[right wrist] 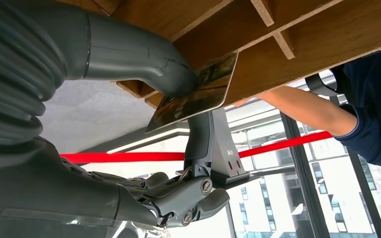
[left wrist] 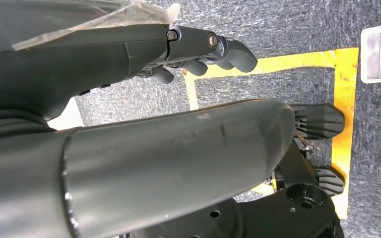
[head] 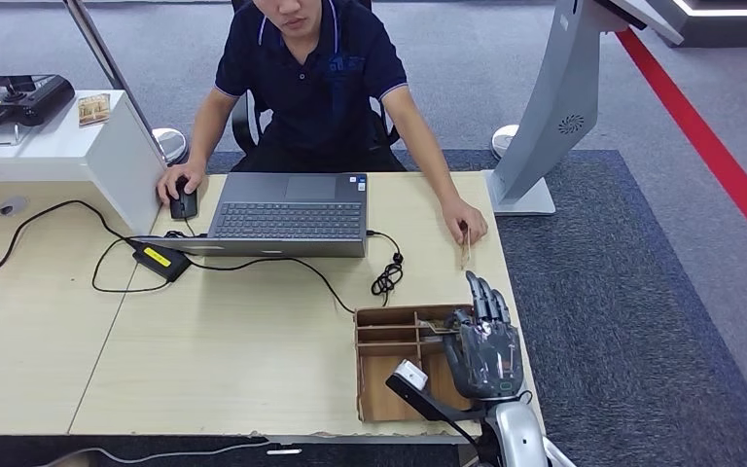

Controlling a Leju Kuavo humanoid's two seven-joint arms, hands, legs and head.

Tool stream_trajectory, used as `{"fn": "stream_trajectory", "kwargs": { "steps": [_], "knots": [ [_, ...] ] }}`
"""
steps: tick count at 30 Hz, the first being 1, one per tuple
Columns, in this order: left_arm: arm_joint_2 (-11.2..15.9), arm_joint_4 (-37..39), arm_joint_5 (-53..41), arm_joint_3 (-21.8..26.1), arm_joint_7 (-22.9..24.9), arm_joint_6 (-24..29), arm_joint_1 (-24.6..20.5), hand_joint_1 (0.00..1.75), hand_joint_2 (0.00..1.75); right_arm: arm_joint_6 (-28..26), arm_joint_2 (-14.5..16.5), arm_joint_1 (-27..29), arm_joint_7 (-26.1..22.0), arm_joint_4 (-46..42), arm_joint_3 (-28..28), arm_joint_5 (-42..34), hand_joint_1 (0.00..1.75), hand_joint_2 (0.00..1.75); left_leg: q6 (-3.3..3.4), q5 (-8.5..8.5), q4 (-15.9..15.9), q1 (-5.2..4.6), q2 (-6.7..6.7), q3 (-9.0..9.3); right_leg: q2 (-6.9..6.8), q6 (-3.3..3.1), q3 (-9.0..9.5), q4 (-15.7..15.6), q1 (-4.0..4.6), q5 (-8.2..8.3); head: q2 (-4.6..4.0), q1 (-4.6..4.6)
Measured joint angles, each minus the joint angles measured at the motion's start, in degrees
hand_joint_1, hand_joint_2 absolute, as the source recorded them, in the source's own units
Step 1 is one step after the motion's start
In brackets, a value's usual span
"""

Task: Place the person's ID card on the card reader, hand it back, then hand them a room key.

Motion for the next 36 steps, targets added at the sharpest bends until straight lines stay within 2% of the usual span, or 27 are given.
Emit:
{"fn": "stream_trajectory", "kwargs": {
  "steps": [9,13,17,22,28,36],
  "knots": [
    [0.0,0.0,0.0,0.0,0.0,0.0,0.0,0.0,0.0,0.0,0.0,0.0,0.0,0.0,0.0,0.0,1.46,1.75,0.0,0.0,0.0,0.0,0.0,0.0,0.0,0.0,0.0,0.0,0.0,0.0,0.0,0.0],
    [0.0,0.0,0.0,0.0,0.0,0.0,0.0,0.0,0.0,0.0,0.0,0.0,0.0,0.0,0.0,0.2,1.63,1.75,0.0,0.0,0.0,0.0,0.0,0.0,0.0,0.0,0.0,0.0,0.0,0.0,0.0,0.0],
    [0.0,0.0,0.0,0.0,0.0,0.0,0.0,0.0,0.0,0.0,-0.2,0.1,0.7,-0.3,-0.1,1.6,1.72,1.75,0.0,0.0,0.0,0.0,0.0,0.01,0.0,0.0,0.0,0.0,0.0,0.0,0.0,0.0],
    [0.0,0.0,0.2,0.0,0.0,0.3,0.1,0.0,0.0,-0.4,-1.8,1.6,4.3,-4.1,-1.6,5.0,1.75,1.75,0.0,0.0,0.0,-0.01,0.0,0.01,0.0,0.0,-0.01,0.0,0.0,0.0,0.0,0.0],
    [0.0,0.0,0.7,0.1,0.3,1.0,0.2,0.0,0.0,-0.7,-4.9,4.9,8.2,-13.0,-5.5,9.3,1.75,1.75,0.0,0.0,0.0,-0.01,0.0,0.01,0.0,0.0,-0.01,0.0,-0.01,0.0,0.0,-0.01],
    [0.0,0.0,1.0,0.2,0.4,1.4,0.2,0.0,0.0,-1.4,-7.6,9.0,10.2,-24.7,-10.2,13.7,1.75,1.75,0.0,0.0,0.0,0.0,0.01,0.01,0.0,0.0,-0.01,0.0,0.0,0.0,0.0,-0.01]
  ]
}}
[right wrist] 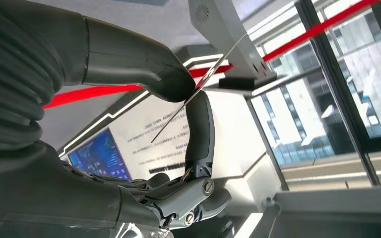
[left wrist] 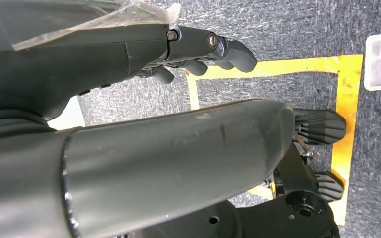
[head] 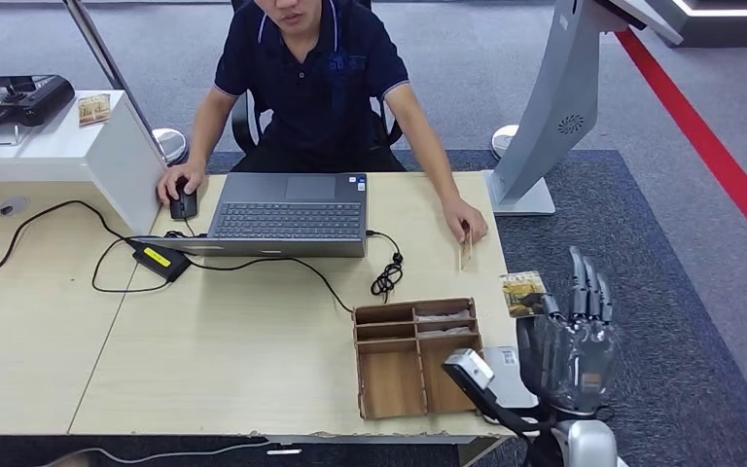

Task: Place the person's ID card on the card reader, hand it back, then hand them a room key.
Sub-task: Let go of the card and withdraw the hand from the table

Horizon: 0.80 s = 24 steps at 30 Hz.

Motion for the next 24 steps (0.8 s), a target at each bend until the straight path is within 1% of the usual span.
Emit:
{"fn": "stream_trajectory", "kwargs": {
  "steps": [6,10,14,18,24],
  "knots": [
    [0.0,0.0,-0.1,0.1,0.2,0.1,0.0,0.0,0.0,-0.3,-0.3,0.9,-0.7,-5.3,-1.3,-0.5,1.75,1.75,0.0,0.0,0.0,0.0,0.0,0.0,0.0,0.0,0.02,0.0,0.0,0.0,0.0,-0.01],
    [-0.1,0.0,-0.5,0.0,0.6,-0.1,-0.1,0.0,0.0,-0.3,0.2,-0.1,-3.5,-5.9,-0.9,-3.1,1.75,1.75,0.0,0.0,0.0,0.0,0.0,0.0,0.0,0.0,0.03,0.0,0.0,0.0,0.0,0.0],
    [-0.1,0.0,-0.9,0.0,0.7,-0.5,-0.1,0.0,0.0,-0.3,1.5,-1.5,-6.6,-5.4,0.0,-5.3,1.75,1.75,0.0,0.0,0.0,0.0,0.0,-0.01,0.0,0.0,0.02,0.0,0.0,0.0,0.0,0.0],
    [-0.1,0.0,-1.6,0.0,0.6,-0.8,-0.2,0.0,0.0,-0.3,4.1,-3.4,-11.0,-2.9,1.7,-8.1,1.75,1.75,0.0,0.01,0.0,0.04,0.0,-0.04,0.0,0.0,0.0,0.0,0.03,0.0,0.0,0.01],
    [-0.1,-0.1,-3.0,-0.1,0.6,-1.6,-0.4,0.0,0.0,-0.3,9.7,-6.2,-19.8,2.6,2.8,-12.8,1.75,1.75,-0.01,0.01,0.0,0.06,-0.01,-0.06,-0.01,-0.02,-0.01,0.1,0.05,-0.01,0.0,0.01]
  ]
}}
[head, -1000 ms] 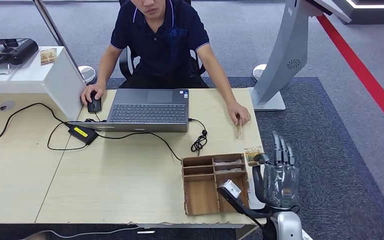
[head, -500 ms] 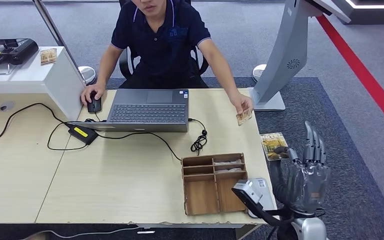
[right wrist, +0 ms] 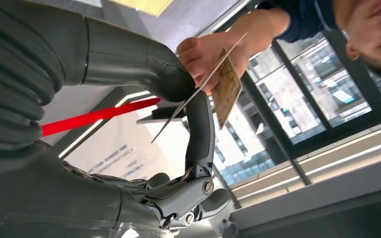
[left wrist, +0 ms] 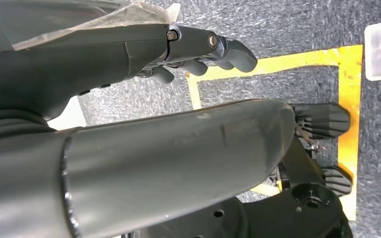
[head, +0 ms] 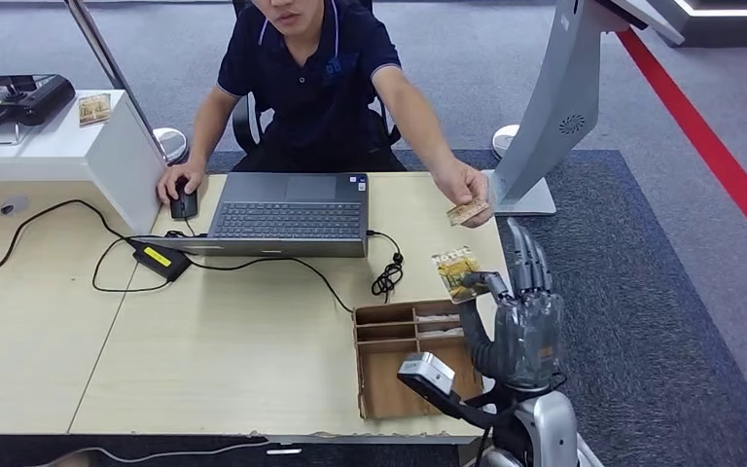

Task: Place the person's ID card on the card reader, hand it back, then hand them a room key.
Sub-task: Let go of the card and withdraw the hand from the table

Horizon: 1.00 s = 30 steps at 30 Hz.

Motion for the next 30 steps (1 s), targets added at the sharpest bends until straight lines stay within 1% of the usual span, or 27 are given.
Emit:
{"fn": "stream_trajectory", "kwargs": {
  "steps": [4,11,18,20,22,24,30],
  "knots": [
    [0.0,0.0,-0.8,-0.1,-0.1,-0.3,-0.1,0.0,0.0,0.0,4.2,-2.1,-4.2,4.9,0.1,-2.3,1.75,1.75,-0.01,0.01,0.0,0.01,0.0,0.0,0.0,0.0,-0.01,0.0,0.01,0.0,0.0,-0.01],
    [0.0,0.0,-2.0,-0.3,-0.7,-0.8,-0.1,0.0,0.0,0.0,10.2,-5.3,-8.9,12.4,0.1,-5.1,1.75,1.75,-0.02,0.01,0.0,0.01,0.0,0.0,0.0,-0.01,-0.01,0.0,0.01,0.0,0.0,0.0],
    [0.0,0.0,-2.7,-0.5,-0.8,-0.9,-0.2,0.0,0.0,0.0,14.6,-7.0,-11.6,18.3,-0.3,-5.1,1.75,1.75,-0.02,0.01,0.0,0.01,0.0,0.0,0.0,-0.01,-0.02,0.0,0.01,-0.01,0.0,0.0],
    [0.0,0.0,-2.8,-0.6,-0.8,-1.0,-0.2,0.0,0.0,0.0,15.4,-7.2,-11.9,19.4,-0.6,-4.9,1.64,1.75,-0.02,0.01,0.0,0.01,0.0,0.0,0.0,-0.01,-0.02,0.0,0.01,-0.01,0.0,0.0],
    [0.0,0.0,-2.9,-0.8,-0.9,-1.0,-0.1,0.0,0.0,0.0,16.0,-7.4,-12.1,20.3,-0.9,-4.7,0.77,1.75,-0.02,0.01,0.0,0.01,0.0,0.0,0.0,-0.01,-0.02,0.0,0.01,-0.01,0.0,0.01],
    [0.0,0.0,-3.0,-1.0,-0.9,-1.0,-0.1,0.0,0.0,0.0,16.5,-7.6,-12.3,21.2,-1.1,-4.4,0.0,1.75,-0.03,0.01,0.0,0.01,0.0,0.0,0.0,-0.01,-0.02,0.0,0.01,-0.01,0.0,0.01],
    [0.0,0.0,-3.3,-1.3,-0.9,-1.0,-0.1,0.0,0.0,0.0,17.8,-7.9,-12.4,23.6,-2.1,-2.8,0.0,1.75,-0.03,0.01,0.0,0.01,0.0,-0.01,0.0,-0.04,-0.04,0.0,0.01,-0.03,0.0,0.0]
  ]
}}
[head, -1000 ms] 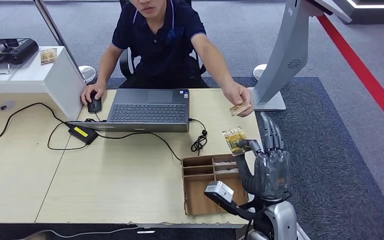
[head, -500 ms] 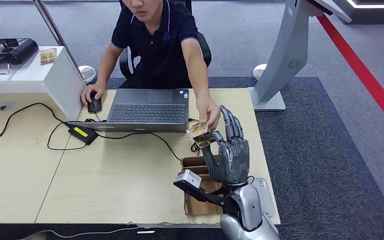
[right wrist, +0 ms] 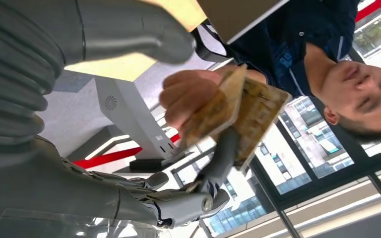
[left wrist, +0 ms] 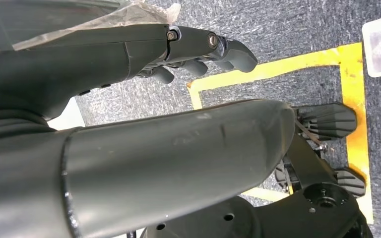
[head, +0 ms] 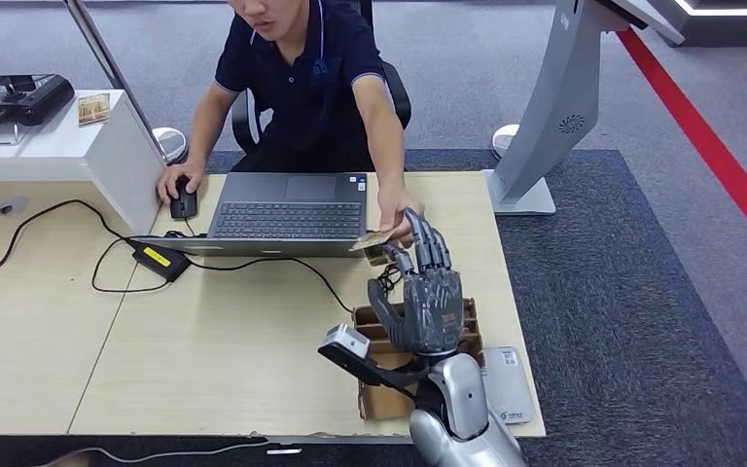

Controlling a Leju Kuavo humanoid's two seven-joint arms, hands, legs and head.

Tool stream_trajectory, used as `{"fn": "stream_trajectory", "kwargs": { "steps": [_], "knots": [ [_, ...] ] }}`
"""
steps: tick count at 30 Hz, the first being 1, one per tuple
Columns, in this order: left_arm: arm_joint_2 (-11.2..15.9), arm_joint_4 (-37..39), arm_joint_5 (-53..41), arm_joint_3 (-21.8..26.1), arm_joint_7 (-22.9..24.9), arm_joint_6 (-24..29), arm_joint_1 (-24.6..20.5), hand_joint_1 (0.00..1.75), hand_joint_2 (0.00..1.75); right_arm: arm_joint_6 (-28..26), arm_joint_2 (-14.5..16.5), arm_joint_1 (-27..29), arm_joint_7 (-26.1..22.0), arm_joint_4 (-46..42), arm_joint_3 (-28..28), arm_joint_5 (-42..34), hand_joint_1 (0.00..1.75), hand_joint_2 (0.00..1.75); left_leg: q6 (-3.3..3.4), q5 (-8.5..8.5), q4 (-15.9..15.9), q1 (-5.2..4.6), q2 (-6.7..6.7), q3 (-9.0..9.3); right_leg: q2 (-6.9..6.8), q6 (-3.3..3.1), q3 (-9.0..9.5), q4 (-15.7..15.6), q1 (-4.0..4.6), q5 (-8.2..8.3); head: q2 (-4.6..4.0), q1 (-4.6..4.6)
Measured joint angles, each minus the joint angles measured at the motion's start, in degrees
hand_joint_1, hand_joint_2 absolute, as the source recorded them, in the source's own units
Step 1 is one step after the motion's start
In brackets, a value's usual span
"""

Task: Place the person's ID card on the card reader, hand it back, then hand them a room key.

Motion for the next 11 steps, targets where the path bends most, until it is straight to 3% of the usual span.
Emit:
{"fn": "stream_trajectory", "kwargs": {
  "steps": [11],
  "knots": [
    [0.0,0.0,-0.1,0.0,0.0,0.0,0.1,0.0,0.0,0.0,0.7,0.1,0.7,0.9,-0.8,0.5,0.0,1.75,0.0,0.0,0.0,0.0,0.0,0.02,0.0,0.0,0.0,0.0,0.0,0.0,0.0,0.0]
  ]
}}
